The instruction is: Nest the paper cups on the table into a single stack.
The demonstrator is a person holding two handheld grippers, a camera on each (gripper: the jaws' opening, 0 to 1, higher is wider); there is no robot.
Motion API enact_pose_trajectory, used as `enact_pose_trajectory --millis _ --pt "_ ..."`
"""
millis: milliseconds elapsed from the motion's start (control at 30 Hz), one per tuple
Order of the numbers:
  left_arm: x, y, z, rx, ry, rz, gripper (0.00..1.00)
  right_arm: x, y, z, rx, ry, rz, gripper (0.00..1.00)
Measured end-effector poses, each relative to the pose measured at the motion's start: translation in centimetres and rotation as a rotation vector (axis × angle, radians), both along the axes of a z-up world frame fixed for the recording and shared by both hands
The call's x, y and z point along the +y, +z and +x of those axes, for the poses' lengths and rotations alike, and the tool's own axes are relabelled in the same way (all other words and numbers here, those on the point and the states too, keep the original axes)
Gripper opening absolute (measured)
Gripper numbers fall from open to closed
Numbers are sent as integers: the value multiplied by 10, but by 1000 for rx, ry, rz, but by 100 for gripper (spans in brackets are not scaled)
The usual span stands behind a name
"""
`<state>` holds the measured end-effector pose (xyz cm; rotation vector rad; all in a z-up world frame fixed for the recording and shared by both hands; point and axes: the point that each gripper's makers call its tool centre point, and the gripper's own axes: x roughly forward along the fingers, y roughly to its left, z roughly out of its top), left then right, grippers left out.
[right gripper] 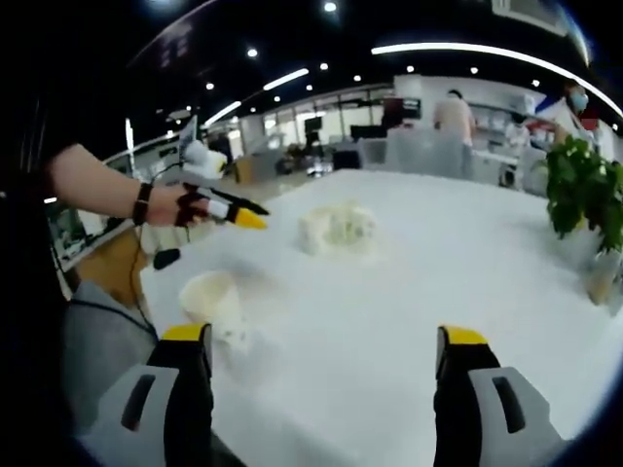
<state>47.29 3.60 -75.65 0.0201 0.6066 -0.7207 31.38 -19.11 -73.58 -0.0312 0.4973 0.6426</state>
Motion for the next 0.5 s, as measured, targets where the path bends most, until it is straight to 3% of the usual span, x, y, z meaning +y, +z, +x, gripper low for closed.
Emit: enact_pose_trajectory --millis 500 --pt "2 14 39 -4 38 -3 75 -8 -7 0 23 -19 7 93"
